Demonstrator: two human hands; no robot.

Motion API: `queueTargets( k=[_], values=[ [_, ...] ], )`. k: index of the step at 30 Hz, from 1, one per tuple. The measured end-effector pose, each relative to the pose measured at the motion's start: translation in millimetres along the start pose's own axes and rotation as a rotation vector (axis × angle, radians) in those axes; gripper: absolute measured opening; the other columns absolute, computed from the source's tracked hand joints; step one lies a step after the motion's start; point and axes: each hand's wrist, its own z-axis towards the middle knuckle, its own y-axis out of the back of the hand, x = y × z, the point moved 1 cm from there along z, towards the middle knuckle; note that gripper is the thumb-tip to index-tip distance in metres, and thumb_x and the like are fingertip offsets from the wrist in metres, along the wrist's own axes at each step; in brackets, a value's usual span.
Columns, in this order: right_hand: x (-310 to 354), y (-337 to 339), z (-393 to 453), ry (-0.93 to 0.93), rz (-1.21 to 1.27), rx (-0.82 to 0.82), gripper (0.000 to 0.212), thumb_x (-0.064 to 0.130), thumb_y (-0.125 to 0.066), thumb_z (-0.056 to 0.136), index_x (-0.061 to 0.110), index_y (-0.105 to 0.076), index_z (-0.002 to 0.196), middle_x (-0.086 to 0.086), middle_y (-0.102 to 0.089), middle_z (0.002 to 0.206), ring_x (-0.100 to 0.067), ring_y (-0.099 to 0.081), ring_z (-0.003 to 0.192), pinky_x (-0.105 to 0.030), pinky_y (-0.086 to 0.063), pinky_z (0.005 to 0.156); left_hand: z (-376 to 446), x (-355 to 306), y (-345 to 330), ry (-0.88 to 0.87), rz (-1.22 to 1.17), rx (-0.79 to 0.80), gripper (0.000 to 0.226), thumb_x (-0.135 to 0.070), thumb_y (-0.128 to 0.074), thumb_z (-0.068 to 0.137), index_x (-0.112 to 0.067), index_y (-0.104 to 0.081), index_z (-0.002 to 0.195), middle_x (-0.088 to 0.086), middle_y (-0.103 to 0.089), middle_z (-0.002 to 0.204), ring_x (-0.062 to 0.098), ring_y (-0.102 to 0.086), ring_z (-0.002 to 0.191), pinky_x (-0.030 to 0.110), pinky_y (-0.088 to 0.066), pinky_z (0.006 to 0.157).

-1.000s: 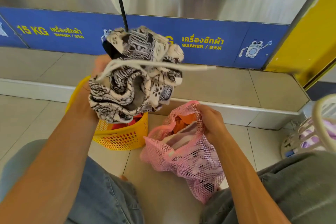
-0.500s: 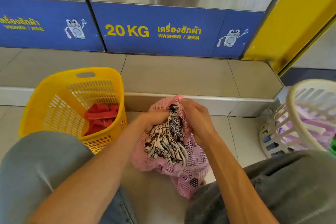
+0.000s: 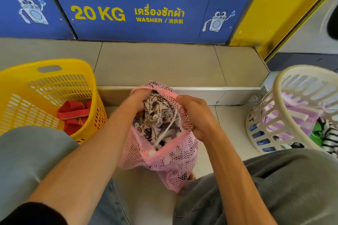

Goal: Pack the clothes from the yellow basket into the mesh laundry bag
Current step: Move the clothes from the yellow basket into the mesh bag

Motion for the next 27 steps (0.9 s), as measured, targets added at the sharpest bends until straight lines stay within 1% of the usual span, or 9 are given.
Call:
queueTargets(
  k=[3, 6, 9, 13, 15, 18, 20, 24, 27],
  values=[
    [-2, -8, 5, -0.009, 0.095, -0.037, 0.022, 0.014, -0.059, 0.103, 0.005, -0.074, 0.115, -0.019, -0.081, 0.102, -0.036, -0.078, 0.096, -0.047, -0.064, 0.086, -7, 4, -22, 0.016, -0.146, 0.113, 0.026, -0.029, -0.064, 0.092, -0.006, -0.067, 0.105, 0.013, -0.076, 0.09, 0.03, -0.073, 0.091, 0.046, -0.057, 0.092],
    [0, -13, 8, 0.002, 0.17, -0.059, 0.025, 0.015, -0.057, 0.104, 0.005, -0.073, 0.12, -0.02, -0.08, 0.105, -0.036, -0.078, 0.1, -0.051, -0.063, 0.091, -9, 18, -40, -0.012, -0.147, 0.15, 0.047, -0.036, -0.07, 0.082, -0.011, -0.064, 0.12, 0.011, -0.076, 0.103, 0.031, -0.071, 0.099, 0.048, -0.057, 0.092],
    [5, -14, 8, 0.024, 0.234, -0.091, 0.022, 0.011, -0.058, 0.103, 0.002, -0.073, 0.116, -0.019, -0.08, 0.101, -0.033, -0.078, 0.096, -0.046, -0.063, 0.09, -8, 51, -41, -0.229, 0.103, -0.014, 0.062, -0.042, -0.073, 0.072, -0.025, -0.052, 0.128, -0.004, -0.066, 0.111, 0.021, -0.063, 0.105, 0.043, -0.055, 0.094],
    [8, -18, 3, 0.02, 0.265, -0.087, 0.021, 0.009, -0.057, 0.104, 0.001, -0.073, 0.115, -0.023, -0.078, 0.108, -0.032, -0.076, 0.096, -0.046, -0.061, 0.093, -12, 91, -28, -0.399, 0.373, -0.002, 0.079, -0.043, -0.073, 0.077, -0.031, -0.035, 0.144, -0.007, -0.055, 0.134, 0.018, -0.05, 0.126, 0.044, -0.041, 0.111],
    [7, -21, 2, 0.012, 0.266, -0.092, 0.019, 0.01, -0.057, 0.104, 0.004, -0.074, 0.109, -0.024, -0.078, 0.109, -0.031, -0.075, 0.095, -0.047, -0.061, 0.095, -12, 99, -14, -0.342, 0.48, -0.044, 0.094, -0.06, -0.068, 0.077, -0.038, -0.016, 0.151, 0.001, -0.047, 0.147, 0.029, -0.042, 0.137, 0.051, -0.031, 0.117],
    [5, -26, 1, 0.001, 0.238, -0.098, 0.016, 0.011, -0.06, 0.103, 0.007, -0.075, 0.104, -0.021, -0.08, 0.102, -0.03, -0.077, 0.092, -0.046, -0.063, 0.09, -16, 106, 8, -0.158, 0.589, -0.085, 0.118, -0.099, -0.048, 0.054, -0.046, -0.004, 0.15, 0.006, -0.035, 0.158, 0.04, -0.029, 0.145, 0.055, -0.019, 0.12],
    [2, -28, 2, 0.007, 0.21, -0.099, 0.016, 0.011, -0.06, 0.102, 0.007, -0.075, 0.102, -0.017, -0.081, 0.095, -0.028, -0.077, 0.088, -0.043, -0.063, 0.087, -29, 101, 16, -0.139, 0.533, -0.074, 0.123, -0.1, -0.053, 0.048, -0.046, -0.007, 0.149, 0.002, -0.036, 0.157, 0.036, -0.031, 0.145, 0.052, -0.024, 0.119],
    [-2, -37, 2, -0.017, 0.162, -0.067, 0.016, 0.011, -0.058, 0.103, 0.008, -0.073, 0.101, -0.011, -0.081, 0.082, -0.026, -0.076, 0.08, -0.044, -0.063, 0.083, -49, 76, 39, -0.205, 0.649, -0.07, 0.106, -0.074, -0.073, 0.051, -0.05, -0.022, 0.141, -0.002, -0.042, 0.146, 0.029, -0.041, 0.136, 0.047, -0.039, 0.112],
    [-2, -50, -1, -0.046, 0.134, -0.038, 0.015, 0.013, -0.059, 0.102, 0.006, -0.073, 0.102, -0.019, -0.081, 0.092, -0.031, -0.075, 0.085, -0.05, -0.064, 0.085, -70, 51, 59, -0.215, 0.785, -0.046, 0.084, -0.061, -0.069, 0.057, -0.044, -0.047, 0.136, -0.007, -0.058, 0.125, 0.02, -0.057, 0.116, 0.039, -0.051, 0.101]
  ],
)
